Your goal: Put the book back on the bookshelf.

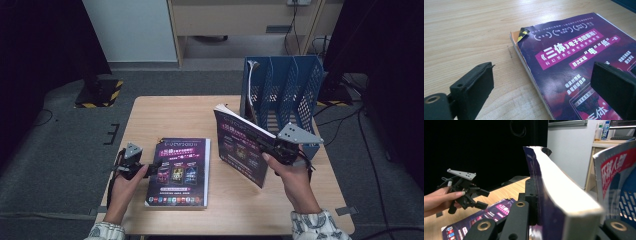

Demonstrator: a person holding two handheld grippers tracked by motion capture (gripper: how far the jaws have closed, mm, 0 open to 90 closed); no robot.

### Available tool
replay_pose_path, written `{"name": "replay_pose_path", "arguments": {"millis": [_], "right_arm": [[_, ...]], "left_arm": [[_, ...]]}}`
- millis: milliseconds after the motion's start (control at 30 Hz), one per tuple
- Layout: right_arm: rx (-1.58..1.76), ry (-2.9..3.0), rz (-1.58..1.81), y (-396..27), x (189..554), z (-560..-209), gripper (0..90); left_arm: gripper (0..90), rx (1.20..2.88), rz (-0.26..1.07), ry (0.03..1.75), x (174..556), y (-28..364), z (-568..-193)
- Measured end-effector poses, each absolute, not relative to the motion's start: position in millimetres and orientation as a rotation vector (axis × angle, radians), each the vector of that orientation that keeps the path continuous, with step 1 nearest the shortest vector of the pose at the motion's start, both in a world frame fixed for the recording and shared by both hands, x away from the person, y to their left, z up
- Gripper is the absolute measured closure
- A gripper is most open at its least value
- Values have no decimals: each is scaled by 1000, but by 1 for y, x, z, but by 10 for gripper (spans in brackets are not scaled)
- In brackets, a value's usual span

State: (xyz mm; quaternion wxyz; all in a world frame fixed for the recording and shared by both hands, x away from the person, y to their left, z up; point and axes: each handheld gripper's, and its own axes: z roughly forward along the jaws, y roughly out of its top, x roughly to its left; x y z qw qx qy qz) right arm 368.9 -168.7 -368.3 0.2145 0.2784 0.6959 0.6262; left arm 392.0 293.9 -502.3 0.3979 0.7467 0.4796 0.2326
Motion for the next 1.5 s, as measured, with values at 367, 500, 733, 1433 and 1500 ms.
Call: {"name": "replay_pose_path", "arguments": {"millis": [367,500,733,1433,1500], "right_arm": [[777,1911,1744,-182,358,-363,826],[785,1914,1735,-188,356,-363,826],[808,1919,1722,-195,356,-364,826],[836,1894,1712,-211,353,-362,826],[838,1897,1708,-212,352,-362,826]], "left_arm": [[47,1895,593,1211,392,293,-502],[47,1897,592,1209,392,292,-502],[47,1895,590,1214,393,293,-502],[46,1896,591,1215,393,293,-502],[47,1896,591,1214,392,293,-502]]}}
